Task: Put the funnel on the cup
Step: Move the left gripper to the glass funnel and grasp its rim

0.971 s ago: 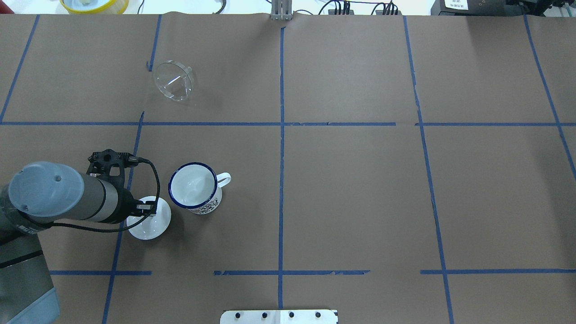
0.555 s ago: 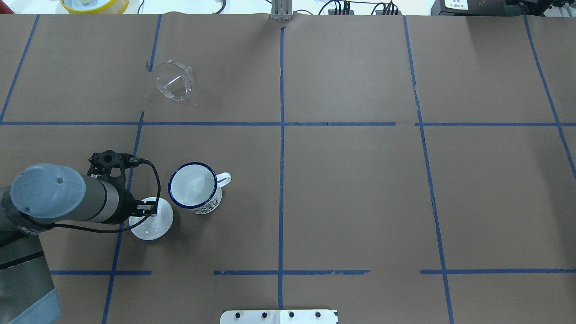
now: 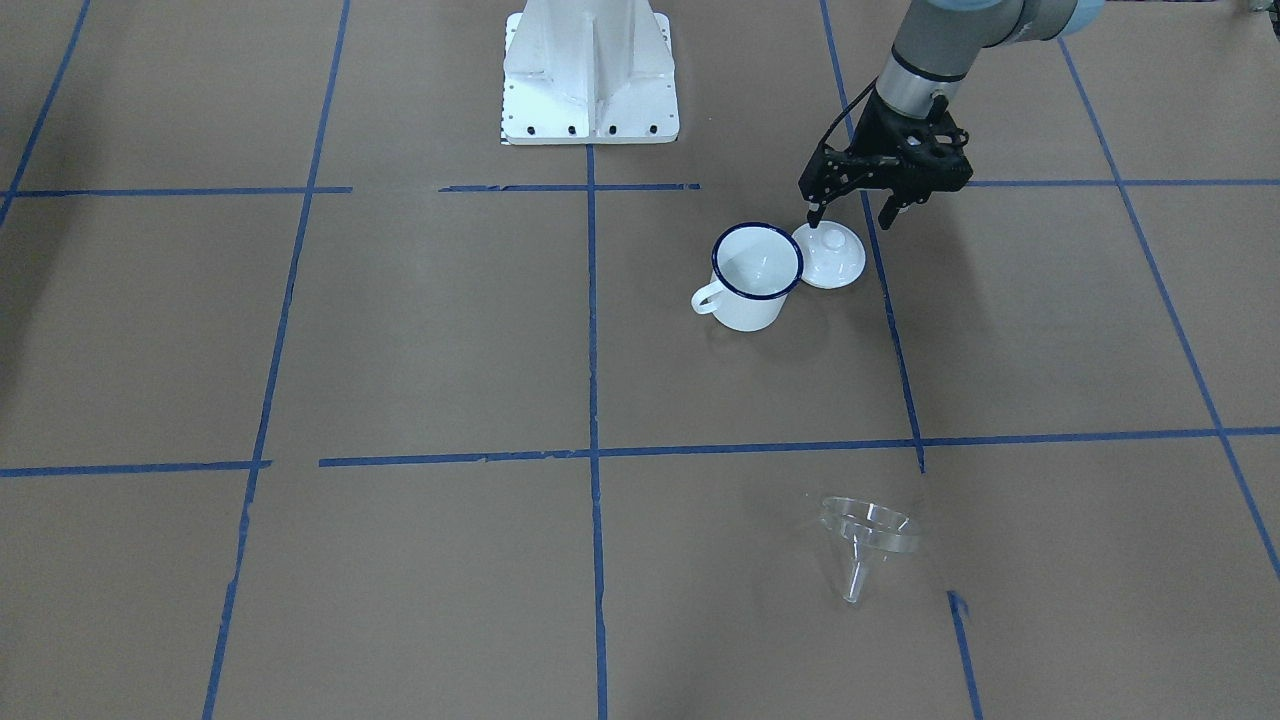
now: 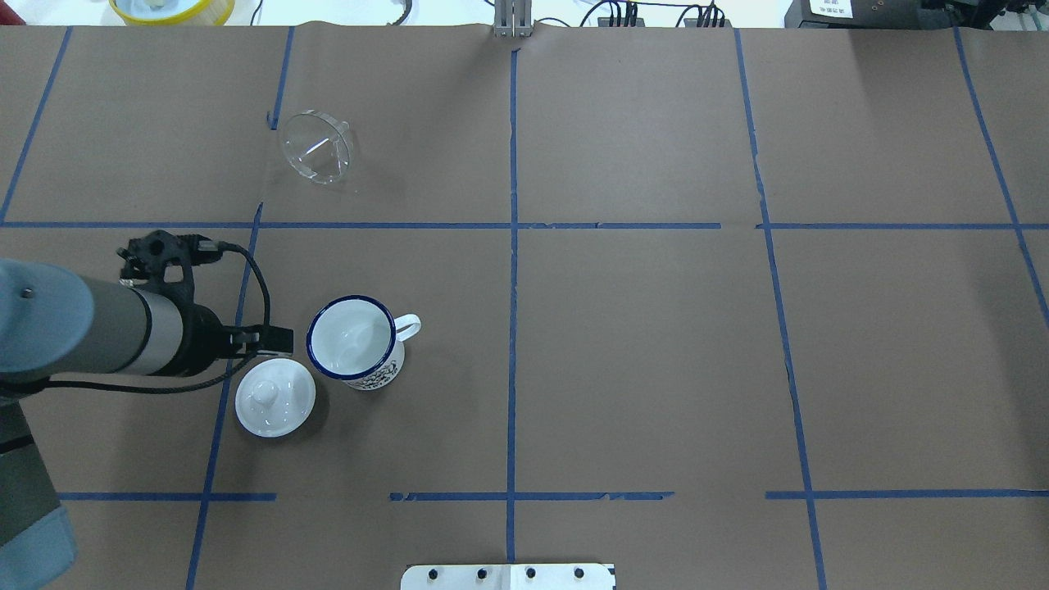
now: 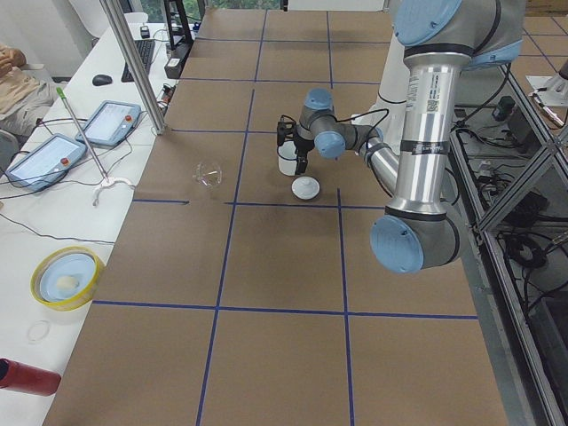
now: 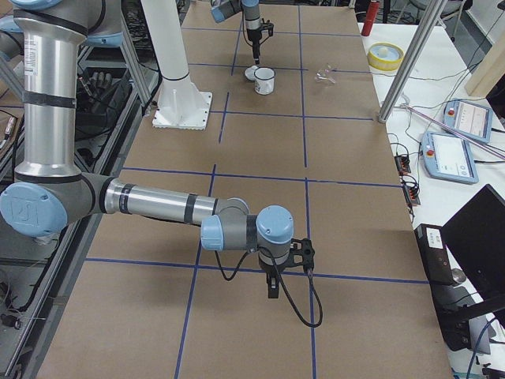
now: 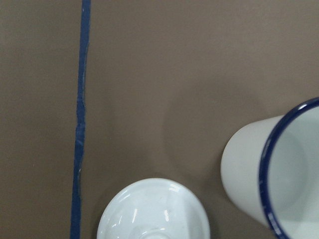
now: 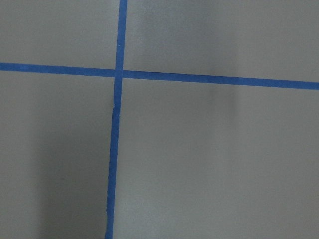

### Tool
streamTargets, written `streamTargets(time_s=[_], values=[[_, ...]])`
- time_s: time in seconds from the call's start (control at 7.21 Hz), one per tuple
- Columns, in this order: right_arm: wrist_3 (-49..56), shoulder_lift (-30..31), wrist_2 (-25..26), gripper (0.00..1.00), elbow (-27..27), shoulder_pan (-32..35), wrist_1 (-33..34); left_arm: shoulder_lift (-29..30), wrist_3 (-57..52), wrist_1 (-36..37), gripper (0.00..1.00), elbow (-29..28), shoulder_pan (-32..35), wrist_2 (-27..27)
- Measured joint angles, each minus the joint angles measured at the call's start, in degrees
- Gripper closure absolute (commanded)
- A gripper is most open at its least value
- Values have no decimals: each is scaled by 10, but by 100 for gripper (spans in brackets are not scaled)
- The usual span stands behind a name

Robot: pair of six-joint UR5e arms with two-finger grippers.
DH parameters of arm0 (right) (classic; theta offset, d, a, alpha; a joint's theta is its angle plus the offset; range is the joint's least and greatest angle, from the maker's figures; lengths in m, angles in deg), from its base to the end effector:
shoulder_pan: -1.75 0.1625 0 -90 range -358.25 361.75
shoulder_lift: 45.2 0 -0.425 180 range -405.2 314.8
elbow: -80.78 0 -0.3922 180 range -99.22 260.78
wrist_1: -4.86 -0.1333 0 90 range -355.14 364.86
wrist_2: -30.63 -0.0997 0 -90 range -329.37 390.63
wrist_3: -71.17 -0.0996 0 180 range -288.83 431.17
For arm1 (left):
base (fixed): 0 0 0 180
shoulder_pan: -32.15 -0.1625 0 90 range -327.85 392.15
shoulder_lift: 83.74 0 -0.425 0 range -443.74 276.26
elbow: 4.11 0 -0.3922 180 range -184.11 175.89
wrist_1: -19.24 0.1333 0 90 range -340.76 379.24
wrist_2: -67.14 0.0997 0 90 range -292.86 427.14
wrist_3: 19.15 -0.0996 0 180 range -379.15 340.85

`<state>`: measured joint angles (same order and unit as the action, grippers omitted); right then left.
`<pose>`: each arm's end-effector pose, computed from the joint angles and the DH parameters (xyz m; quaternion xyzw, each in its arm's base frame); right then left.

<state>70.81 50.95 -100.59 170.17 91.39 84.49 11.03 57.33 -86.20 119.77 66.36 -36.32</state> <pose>0.0649 -0.4486 0.6997 0.0273 -0.3520 -0.0111 0.9355 0.3339 -0.3601 0.3171 0.0872 0.4552 -0.1064 0.8797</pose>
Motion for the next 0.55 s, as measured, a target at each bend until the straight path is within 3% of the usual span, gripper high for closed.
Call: streamTargets(time_s=[0.28,0.55], values=[[0,0,0,0,0,0,0,51,151,-6,0,-5,49,18],[0,0,0,0,0,0,0,116,303,-67,0,-76,66,63]])
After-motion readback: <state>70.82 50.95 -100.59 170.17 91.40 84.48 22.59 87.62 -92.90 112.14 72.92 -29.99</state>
